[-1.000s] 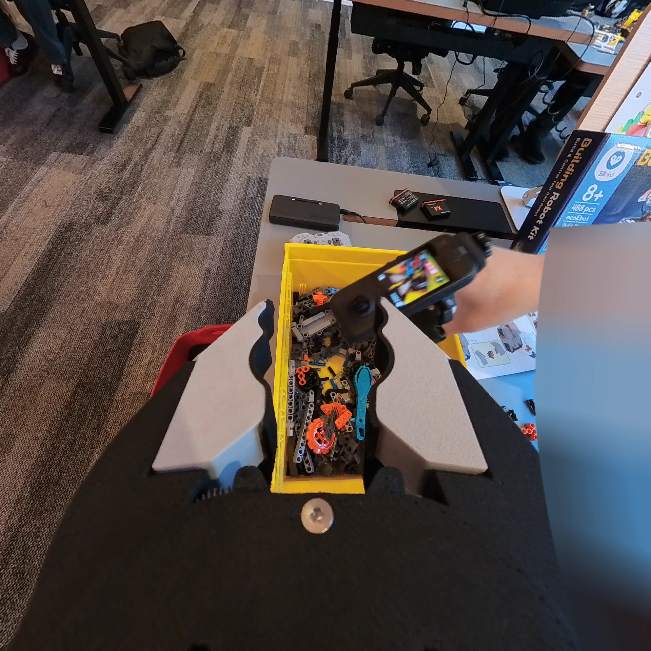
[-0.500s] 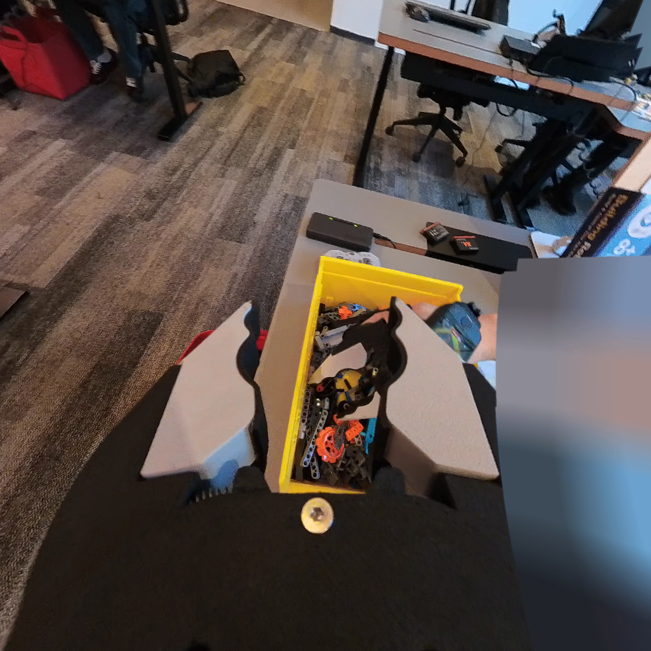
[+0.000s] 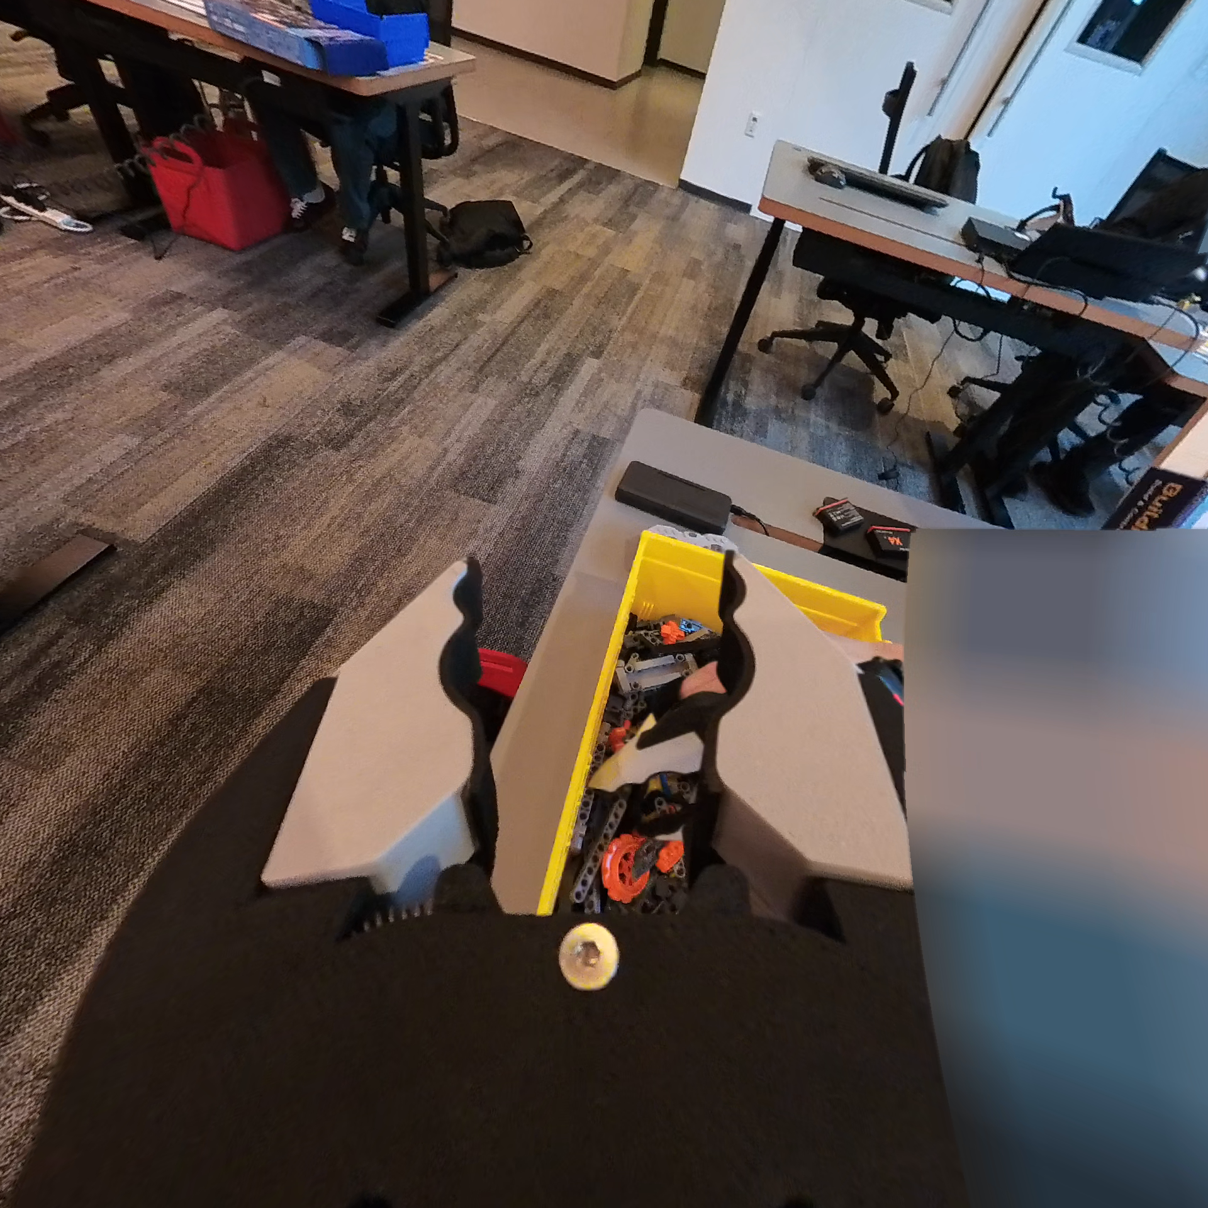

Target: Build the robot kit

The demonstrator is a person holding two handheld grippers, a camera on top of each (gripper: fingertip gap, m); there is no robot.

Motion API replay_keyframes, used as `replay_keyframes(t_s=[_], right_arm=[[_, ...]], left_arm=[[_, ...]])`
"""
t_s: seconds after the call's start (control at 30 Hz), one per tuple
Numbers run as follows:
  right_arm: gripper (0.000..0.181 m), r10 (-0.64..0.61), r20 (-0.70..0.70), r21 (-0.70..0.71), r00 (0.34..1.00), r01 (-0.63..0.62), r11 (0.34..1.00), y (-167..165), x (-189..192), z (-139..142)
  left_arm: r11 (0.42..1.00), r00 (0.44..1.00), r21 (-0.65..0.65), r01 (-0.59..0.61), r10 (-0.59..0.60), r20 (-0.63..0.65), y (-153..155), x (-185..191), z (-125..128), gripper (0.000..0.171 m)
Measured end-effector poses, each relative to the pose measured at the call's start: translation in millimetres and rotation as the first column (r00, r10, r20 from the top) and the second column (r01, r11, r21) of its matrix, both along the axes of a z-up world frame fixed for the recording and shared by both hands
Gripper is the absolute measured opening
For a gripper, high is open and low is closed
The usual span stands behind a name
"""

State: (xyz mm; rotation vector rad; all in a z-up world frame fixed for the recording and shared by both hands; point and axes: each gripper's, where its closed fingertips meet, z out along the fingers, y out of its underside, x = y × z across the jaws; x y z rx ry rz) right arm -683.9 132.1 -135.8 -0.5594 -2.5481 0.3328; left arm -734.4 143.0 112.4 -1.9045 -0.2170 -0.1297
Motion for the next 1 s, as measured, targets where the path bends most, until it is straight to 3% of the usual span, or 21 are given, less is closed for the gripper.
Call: replay_keyframes(t_s=[0.23,0.43,0.57,0.77,0.87,0.9,0.93,1.0], right_arm=[[0.049,0.041,0.019,0.097,0.999,-0.043,0.994,2.3,-1.4,-10.0],[0.012,-0.038,0.101,0.157,0.994,0.022,0.987,22.2,14.8,-11.8],[0.008,-0.102,0.176,0.172,0.979,0.072,0.982,40.0,38.7,-15.2],[0.007,-0.256,0.285,0.19,0.924,0.207,0.96,69.3,82.1,-1.0],[0.008,-0.404,0.344,0.237,0.847,0.338,0.911,96.7,102.4,9.5],[0.013,-0.421,0.346,0.215,0.838,0.366,0.906,96.9,102.0,12.8],[0.03,-0.422,0.32,0.167,0.848,0.388,0.906,91.8,93.3,17.0],[0.041,-0.362,0.264,0.024,0.894,0.369,0.929,64.9,68.5,23.1]], left_arm=[[0.999,0.999,-0.009,0.045,-0.045,-0.007,4.0,9.7,-1.3,0.07],[0.997,0.997,-0.009,0.073,-0.073,-0.008,4.8,14.3,-1.7,0.07],[0.997,0.997,-0.011,0.079,-0.079,-0.005,5.3,14.7,-2.4,0.069],[0.997,0.997,-0.012,0.082,-0.082,0.0,5.6,14.5,-3.1,0.069],[0.996,0.996,-0.019,0.084,-0.084,-0.003,5.8,15.5,-4.2,0.069],[0.996,0.997,-0.018,0.083,-0.083,-0.003,5.9,15.4,-3.9,0.069],[0.997,0.997,-0.016,0.082,-0.082,-0.003,5.9,15.5,-3.3,0.07],[0.997,0.997,-0.011,0.078,-0.078,-0.002,5.7,15.0,-2.4,0.07]])
